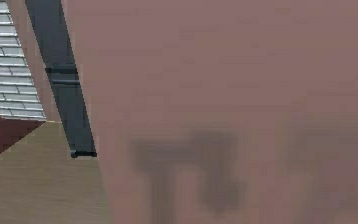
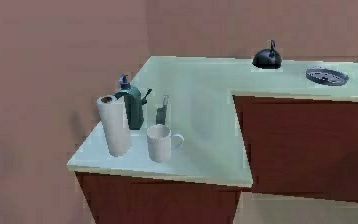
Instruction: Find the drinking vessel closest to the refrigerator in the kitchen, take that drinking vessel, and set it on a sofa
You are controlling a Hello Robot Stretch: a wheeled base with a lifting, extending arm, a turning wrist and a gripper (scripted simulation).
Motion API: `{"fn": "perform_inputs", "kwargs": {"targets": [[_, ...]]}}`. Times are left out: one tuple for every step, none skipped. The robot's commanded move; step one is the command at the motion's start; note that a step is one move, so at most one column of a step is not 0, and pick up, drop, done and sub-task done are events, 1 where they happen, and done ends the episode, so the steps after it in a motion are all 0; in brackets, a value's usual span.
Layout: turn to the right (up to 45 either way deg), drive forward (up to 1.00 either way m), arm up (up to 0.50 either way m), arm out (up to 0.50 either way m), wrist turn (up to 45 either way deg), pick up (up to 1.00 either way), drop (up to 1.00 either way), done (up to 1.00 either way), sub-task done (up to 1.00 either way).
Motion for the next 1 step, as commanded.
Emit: {"fn": "perform_inputs", "kwargs": {"targets": [[0.0, 0.0, 0.38, 0.0, 0.0, 0.0, 0.0, 0.0, 0.0]]}}
